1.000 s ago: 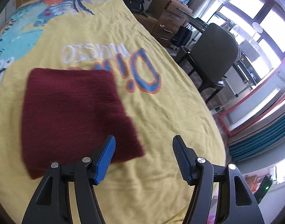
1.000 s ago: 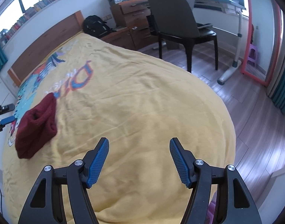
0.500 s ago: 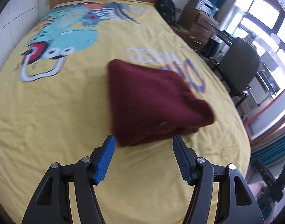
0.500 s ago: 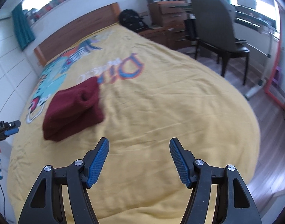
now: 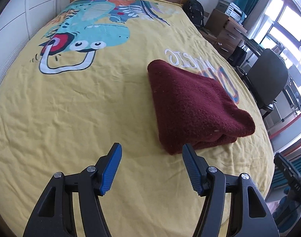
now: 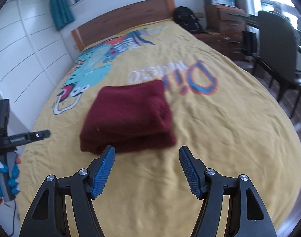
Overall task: Fold small clothes
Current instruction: 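Move both grippers to the folded edge of the sweater bundle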
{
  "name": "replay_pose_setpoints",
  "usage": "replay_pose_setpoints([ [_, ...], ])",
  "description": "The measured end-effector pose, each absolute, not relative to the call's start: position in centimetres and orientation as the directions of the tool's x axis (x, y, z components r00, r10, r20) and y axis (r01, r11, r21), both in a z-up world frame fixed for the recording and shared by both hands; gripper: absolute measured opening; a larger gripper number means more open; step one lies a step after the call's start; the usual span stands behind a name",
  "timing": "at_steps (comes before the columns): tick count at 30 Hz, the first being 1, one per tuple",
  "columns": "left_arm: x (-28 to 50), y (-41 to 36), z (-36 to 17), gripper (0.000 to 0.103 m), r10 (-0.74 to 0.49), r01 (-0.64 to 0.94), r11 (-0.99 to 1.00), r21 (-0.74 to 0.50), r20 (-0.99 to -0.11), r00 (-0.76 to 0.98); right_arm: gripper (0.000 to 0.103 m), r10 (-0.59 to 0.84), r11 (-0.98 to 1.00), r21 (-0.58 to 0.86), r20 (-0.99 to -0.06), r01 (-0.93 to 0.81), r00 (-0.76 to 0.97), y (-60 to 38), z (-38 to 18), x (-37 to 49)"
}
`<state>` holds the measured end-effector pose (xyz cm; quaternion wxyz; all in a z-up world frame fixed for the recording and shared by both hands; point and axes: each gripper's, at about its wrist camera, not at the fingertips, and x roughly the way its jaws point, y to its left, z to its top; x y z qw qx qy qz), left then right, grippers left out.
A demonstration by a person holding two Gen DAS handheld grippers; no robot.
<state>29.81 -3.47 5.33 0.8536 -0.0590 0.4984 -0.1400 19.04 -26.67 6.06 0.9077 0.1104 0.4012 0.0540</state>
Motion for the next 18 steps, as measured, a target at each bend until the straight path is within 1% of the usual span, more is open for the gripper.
replay_pose_setpoints([
  [9,34.3,-6.1,2.7,0.058,-0.323,0.202,0.945,-0.258,-0.839,0.438,0.069,0.256,0.963,0.249,-0.717,-0.106,0.648,-24.0,5.1,26.9],
  [18,38.1,-8.8,0.6,0.058,-0.343,0.234,0.935,-0.265,-0.839,0.423,0.069,0.293,0.954,0.268,-0.736,-0.135,0.61,-23.5,1.7,31.7],
])
